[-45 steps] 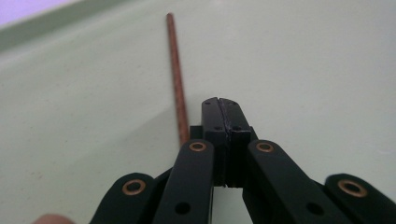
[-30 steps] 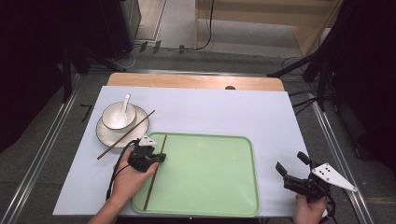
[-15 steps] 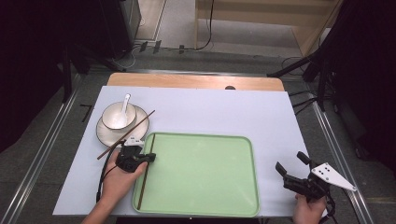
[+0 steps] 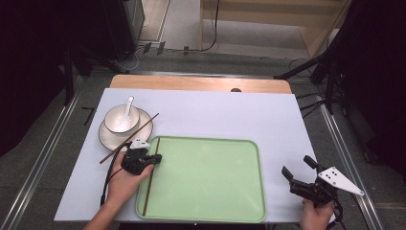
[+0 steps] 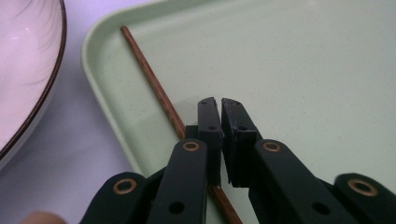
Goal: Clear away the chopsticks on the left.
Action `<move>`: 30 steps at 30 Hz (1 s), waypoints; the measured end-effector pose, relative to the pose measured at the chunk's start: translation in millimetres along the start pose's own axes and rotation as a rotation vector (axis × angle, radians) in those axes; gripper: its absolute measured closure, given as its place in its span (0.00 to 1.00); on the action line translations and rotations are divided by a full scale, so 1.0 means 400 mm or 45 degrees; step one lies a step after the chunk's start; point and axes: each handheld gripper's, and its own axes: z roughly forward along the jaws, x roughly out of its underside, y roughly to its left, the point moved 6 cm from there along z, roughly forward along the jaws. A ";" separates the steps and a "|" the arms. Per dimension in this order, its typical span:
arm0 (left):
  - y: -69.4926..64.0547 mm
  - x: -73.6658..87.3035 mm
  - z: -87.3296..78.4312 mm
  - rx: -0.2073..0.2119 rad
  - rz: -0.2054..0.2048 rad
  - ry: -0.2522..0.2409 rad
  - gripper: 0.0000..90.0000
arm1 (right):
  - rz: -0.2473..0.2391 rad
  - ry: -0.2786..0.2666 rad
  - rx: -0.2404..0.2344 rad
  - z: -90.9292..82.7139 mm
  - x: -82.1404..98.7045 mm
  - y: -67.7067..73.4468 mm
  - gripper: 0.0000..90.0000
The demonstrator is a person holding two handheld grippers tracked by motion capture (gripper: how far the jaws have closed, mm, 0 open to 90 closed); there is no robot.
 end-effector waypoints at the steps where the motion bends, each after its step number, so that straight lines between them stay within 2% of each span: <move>1: 0.000 0.000 0.000 0.003 -0.001 -0.001 0.96 | 0.001 0.000 0.000 0.000 0.000 0.000 0.08; 8: 0.008 -0.007 -0.013 0.007 0.006 -0.028 0.91 | -0.002 -0.002 0.001 -0.001 0.000 -0.002 0.08; 11: 0.018 -0.017 -0.031 -0.020 0.021 -0.072 0.85 | 0.000 -0.003 0.004 -0.001 0.000 -0.003 0.08; 17: 0.055 -0.036 -0.080 -0.018 0.039 -0.130 0.66 | 0.005 -0.003 0.003 -0.002 0.000 -0.003 0.08; 20: 0.091 -0.038 -0.108 -0.060 0.059 -0.142 0.56 | 0.003 -0.008 0.003 -0.003 -0.001 -0.004 0.08; 25: 0.154 -0.034 -0.152 -0.127 0.023 -0.161 0.57 | 0.002 -0.006 0.001 -0.003 -0.001 -0.005 0.08; 30: 0.211 -0.023 -0.175 -0.275 0.014 -0.152 0.59 | 0.001 -0.003 0.000 -0.001 -0.001 -0.003 0.08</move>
